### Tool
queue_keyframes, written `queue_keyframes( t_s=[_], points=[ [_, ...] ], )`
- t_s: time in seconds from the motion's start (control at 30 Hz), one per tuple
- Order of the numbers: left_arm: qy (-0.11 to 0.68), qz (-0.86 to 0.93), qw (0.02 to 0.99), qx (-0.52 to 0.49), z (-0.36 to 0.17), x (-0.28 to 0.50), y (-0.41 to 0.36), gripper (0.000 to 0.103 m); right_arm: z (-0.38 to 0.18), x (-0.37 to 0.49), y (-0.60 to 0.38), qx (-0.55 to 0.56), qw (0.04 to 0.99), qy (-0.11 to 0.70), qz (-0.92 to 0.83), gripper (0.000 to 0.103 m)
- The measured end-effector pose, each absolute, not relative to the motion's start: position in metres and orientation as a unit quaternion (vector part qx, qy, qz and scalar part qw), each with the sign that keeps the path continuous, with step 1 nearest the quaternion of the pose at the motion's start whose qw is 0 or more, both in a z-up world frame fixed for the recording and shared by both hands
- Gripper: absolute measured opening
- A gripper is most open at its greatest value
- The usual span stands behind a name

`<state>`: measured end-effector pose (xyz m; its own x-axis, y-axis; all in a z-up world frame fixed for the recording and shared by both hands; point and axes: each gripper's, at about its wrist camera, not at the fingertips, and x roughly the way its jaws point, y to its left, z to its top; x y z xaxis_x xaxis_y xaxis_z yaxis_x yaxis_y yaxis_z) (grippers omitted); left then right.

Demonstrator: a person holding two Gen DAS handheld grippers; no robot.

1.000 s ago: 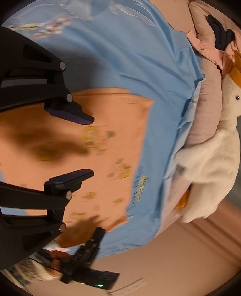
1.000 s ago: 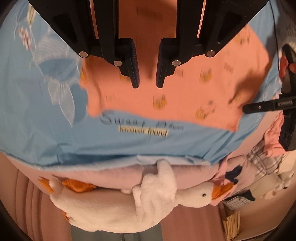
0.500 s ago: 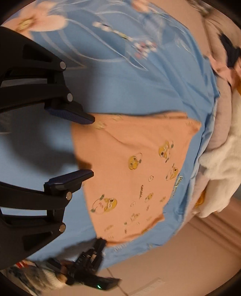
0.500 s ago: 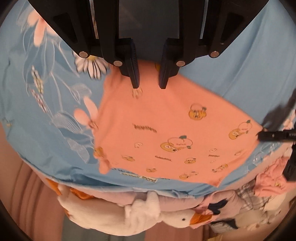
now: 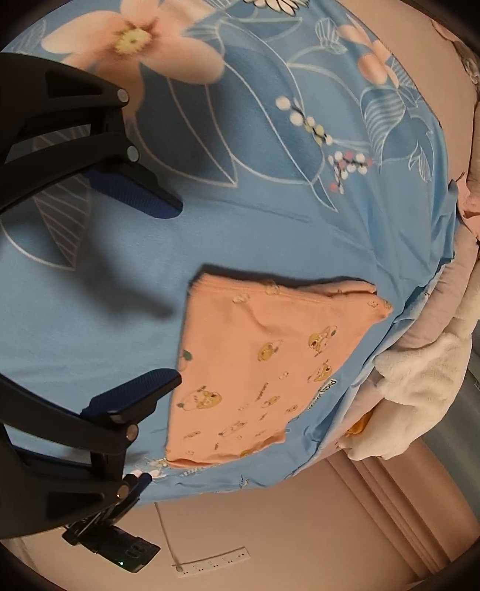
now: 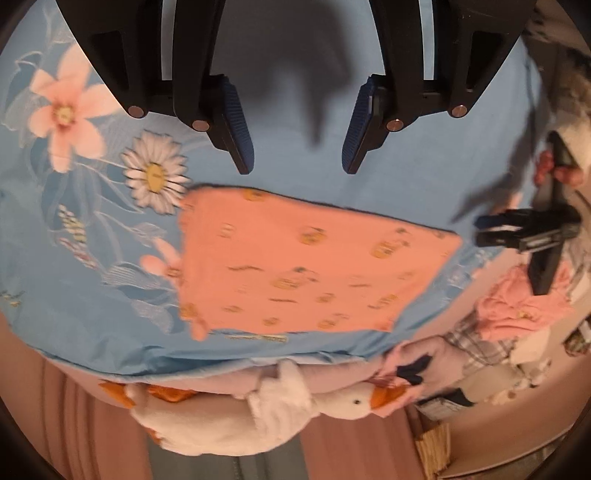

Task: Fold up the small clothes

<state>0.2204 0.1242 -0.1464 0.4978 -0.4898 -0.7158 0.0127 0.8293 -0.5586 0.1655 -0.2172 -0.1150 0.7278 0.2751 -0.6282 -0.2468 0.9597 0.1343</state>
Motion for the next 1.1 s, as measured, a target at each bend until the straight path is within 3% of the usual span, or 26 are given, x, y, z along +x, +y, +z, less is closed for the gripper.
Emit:
queue_keyframes(
  t_s=[0.13,1.1],
  points=[
    [0.478,-0.151,0.828,-0.251,-0.145,0.234,0.123,0.083,-0.111,0.180,-0.202,0.057,0.921,0.344,0.171,0.056],
    [0.478,-0.152,0.845,-0.185,-0.142,0.275,0.109,0.083,-0.105,0.225,-0.167,0.064,0.917,0.337,0.202,0.056]
  ],
)
